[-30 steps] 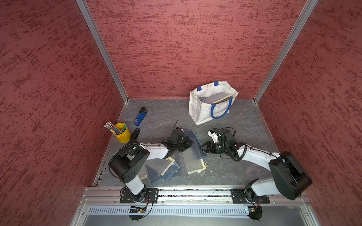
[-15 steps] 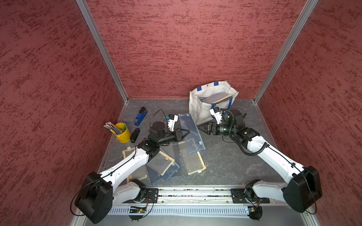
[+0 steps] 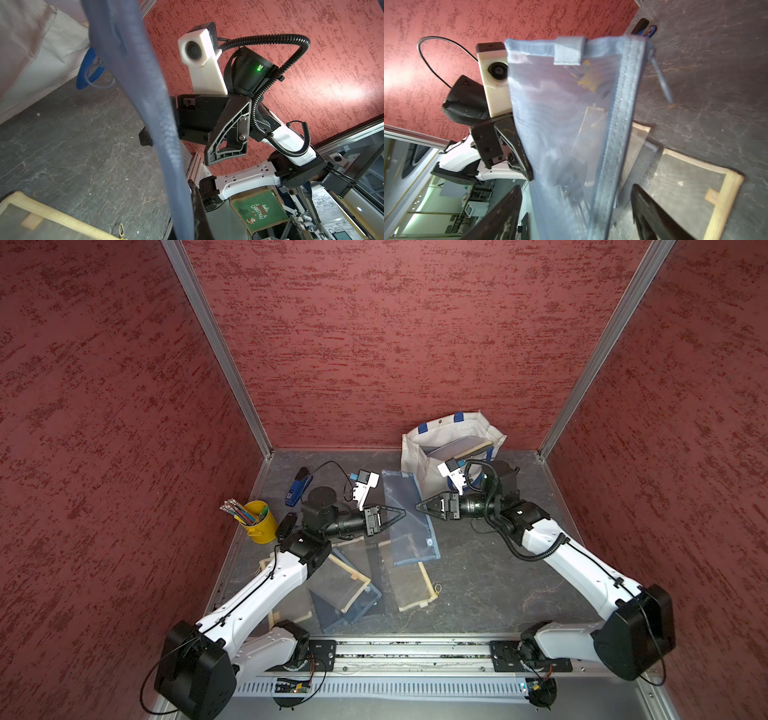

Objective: Put the pencil pouch into the canvas bag
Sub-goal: Pick up the pencil pouch.

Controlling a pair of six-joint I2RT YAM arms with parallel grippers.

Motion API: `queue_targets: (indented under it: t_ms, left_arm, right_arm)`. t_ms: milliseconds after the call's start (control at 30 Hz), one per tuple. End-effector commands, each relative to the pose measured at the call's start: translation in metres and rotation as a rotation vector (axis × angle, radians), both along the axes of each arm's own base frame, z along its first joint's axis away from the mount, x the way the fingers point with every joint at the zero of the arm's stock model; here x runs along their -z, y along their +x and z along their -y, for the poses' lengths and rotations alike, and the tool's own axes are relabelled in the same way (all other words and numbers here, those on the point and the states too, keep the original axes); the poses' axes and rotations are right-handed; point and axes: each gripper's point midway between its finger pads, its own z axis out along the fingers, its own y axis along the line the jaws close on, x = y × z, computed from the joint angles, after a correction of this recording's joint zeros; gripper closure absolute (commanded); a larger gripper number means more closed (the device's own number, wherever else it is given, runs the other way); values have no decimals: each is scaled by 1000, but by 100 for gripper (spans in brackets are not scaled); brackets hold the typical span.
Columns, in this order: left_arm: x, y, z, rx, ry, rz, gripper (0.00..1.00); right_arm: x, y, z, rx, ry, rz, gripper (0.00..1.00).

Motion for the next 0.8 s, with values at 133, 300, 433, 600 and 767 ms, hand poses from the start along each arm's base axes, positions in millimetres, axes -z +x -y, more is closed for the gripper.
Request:
queue_targets:
  t_ms: [133,300,433,600,767]
  left_arm:
    - [-13,6,6,35,-42,43,100]
    - [-10,10,8,39,-46,36,100]
    - [-9,11,5,30,-46,33,100]
    - [-6,11,0,14,-44,30,100]
    - [-1,13,-7,-10,-41,25,100]
  right_arm:
    - [-18,-11,-2,-74,57,47,22]
    - [-19,-12,-2,-85,61,54,36]
    - [-20,-10,-3,-79,60,60,46]
    - [-24,-9,-3,-74,69,67,41]
    - [-28,-7,-3,-70,84,70,38]
